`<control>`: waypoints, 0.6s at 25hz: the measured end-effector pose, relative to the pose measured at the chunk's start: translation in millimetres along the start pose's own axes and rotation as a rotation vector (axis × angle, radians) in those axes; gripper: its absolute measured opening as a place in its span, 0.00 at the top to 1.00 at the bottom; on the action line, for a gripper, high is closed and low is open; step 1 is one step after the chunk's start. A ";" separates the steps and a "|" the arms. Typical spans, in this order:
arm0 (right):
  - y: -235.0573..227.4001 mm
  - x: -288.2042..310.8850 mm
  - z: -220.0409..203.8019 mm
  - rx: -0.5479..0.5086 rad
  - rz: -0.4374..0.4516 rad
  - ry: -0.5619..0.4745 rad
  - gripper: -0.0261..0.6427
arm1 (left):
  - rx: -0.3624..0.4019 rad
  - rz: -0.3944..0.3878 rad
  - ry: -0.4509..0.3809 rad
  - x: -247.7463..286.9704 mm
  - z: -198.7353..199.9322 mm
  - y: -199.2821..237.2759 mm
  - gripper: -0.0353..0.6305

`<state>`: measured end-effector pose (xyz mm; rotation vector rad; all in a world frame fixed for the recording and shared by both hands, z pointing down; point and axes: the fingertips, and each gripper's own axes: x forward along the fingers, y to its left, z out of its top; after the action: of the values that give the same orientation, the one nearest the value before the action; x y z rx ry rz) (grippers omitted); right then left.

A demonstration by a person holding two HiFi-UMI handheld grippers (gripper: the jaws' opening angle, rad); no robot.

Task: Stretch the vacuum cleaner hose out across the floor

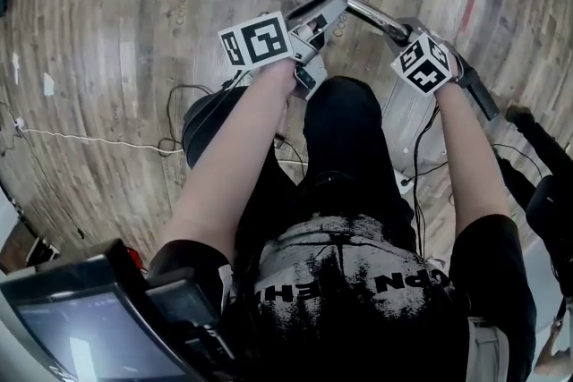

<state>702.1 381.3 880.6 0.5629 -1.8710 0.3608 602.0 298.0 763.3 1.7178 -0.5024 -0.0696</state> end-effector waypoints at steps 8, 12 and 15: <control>-45.4 96.5 -98.1 0.085 -0.073 0.019 0.88 | 0.280 -0.014 -0.020 16.7 7.1 65.8 0.94; -35.9 138.4 -158.7 0.109 -0.054 0.046 0.88 | 0.393 0.019 -0.045 16.4 1.1 86.9 0.94; -25.3 164.4 -195.9 0.105 -0.027 0.058 0.88 | 0.432 0.067 -0.064 24.3 -8.7 97.8 0.94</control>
<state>822.4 423.5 1103.7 0.6413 -1.7950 0.4557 598.2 285.2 863.6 2.1231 -0.6576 0.0355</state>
